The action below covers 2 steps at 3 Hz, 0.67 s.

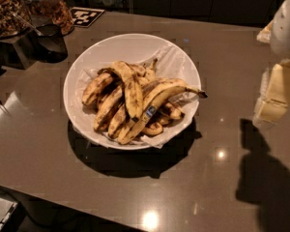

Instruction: Pick banana from white bowl

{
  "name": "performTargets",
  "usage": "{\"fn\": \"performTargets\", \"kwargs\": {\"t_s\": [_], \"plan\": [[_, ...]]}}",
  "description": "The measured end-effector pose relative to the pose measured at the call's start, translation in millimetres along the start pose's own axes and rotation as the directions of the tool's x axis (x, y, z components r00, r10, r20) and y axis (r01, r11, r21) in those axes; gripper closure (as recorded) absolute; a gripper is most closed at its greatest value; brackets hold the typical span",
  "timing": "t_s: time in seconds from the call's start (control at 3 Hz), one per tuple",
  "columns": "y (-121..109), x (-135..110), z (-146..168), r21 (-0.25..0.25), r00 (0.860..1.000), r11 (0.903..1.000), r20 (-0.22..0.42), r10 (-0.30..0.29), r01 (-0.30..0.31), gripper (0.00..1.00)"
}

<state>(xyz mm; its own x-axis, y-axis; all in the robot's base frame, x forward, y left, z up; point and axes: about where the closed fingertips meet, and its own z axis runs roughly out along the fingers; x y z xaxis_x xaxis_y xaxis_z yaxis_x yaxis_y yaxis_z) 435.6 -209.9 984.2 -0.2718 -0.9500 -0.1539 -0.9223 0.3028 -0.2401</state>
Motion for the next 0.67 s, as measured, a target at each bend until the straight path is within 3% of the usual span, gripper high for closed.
{"fn": "performTargets", "kwargs": {"t_s": [0.33,0.67], "plan": [[8.1,-66.8,-32.9,0.076,0.994,0.9962,-0.095,0.049,-0.042,0.0],[3.6,-75.5,-38.8,0.111,0.997,0.9926,-0.06,0.055,-0.048,0.0]]}}
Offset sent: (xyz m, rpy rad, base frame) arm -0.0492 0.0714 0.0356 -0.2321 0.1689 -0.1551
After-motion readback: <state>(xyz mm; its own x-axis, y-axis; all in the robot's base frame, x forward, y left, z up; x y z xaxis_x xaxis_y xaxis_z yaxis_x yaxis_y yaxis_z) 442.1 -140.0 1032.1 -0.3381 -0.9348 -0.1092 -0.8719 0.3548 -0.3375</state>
